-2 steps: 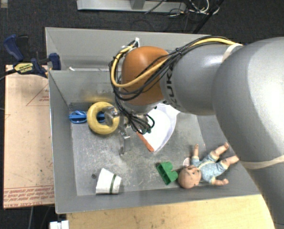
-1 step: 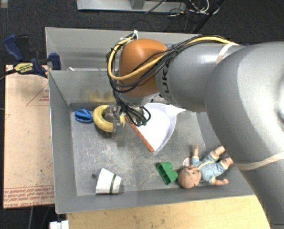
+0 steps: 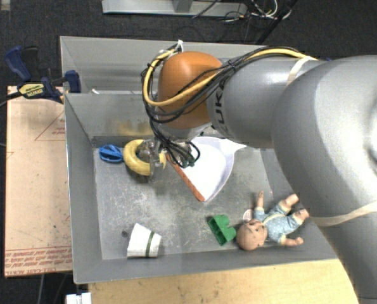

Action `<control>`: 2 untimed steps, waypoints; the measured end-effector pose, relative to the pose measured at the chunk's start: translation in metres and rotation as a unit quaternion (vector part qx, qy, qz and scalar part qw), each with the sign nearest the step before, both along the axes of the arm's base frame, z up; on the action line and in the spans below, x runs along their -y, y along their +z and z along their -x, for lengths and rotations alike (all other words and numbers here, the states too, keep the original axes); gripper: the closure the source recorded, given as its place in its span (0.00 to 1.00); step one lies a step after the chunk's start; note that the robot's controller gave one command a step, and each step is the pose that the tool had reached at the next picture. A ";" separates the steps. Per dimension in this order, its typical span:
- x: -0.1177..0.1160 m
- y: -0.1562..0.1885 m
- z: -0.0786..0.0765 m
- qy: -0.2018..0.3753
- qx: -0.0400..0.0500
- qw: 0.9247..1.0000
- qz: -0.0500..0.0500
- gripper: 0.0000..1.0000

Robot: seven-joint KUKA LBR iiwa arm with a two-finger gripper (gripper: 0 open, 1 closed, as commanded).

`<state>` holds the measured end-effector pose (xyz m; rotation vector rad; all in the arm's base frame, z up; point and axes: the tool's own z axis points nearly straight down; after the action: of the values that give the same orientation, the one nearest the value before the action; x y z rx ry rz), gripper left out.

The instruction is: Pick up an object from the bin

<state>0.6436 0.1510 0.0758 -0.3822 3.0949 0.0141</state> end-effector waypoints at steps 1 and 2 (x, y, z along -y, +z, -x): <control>0.012 0.119 0.006 0.013 0.002 1.000 -0.001 1.00; 0.012 0.119 0.006 0.013 0.002 1.000 -0.001 1.00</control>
Offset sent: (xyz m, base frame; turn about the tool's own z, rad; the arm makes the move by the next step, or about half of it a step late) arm 0.0000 0.0000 0.0000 0.0000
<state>0.6371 0.1387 0.1946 -0.4219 3.0858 0.0158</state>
